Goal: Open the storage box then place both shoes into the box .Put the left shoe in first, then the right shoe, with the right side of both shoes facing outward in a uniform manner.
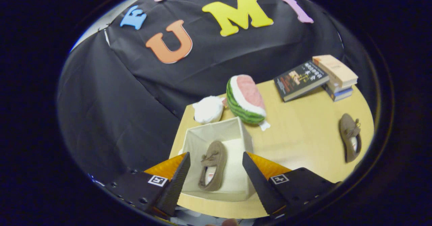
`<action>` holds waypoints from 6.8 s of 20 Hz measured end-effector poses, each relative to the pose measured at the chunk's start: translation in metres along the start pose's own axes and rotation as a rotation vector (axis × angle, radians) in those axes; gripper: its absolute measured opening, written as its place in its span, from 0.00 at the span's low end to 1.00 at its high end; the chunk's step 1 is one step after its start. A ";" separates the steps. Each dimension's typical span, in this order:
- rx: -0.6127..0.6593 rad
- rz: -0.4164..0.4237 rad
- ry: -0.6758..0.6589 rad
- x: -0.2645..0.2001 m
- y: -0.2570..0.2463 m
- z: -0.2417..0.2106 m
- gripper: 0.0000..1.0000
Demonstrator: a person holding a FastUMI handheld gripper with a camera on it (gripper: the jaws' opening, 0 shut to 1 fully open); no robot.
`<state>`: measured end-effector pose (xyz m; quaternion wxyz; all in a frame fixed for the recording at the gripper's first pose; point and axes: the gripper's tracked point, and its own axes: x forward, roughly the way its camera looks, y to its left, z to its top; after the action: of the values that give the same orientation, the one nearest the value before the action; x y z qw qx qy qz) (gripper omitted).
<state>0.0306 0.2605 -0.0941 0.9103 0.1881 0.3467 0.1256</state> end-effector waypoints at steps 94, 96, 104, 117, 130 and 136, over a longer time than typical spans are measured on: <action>-0.073 -0.419 0.289 0.120 -0.019 -0.116 0.07; -0.108 -0.419 0.271 0.116 -0.014 -0.109 0.10; -0.115 -0.320 0.086 0.055 -0.003 -0.046 0.63; -0.244 -0.475 -0.419 -0.144 -0.100 0.075 0.97; -0.197 -0.392 -0.555 -0.192 -0.112 0.077 0.97; -0.230 -0.369 -0.543 -0.192 -0.106 0.072 0.97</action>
<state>-0.0501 0.0775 0.0222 0.9919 0.0450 0.1035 -0.0575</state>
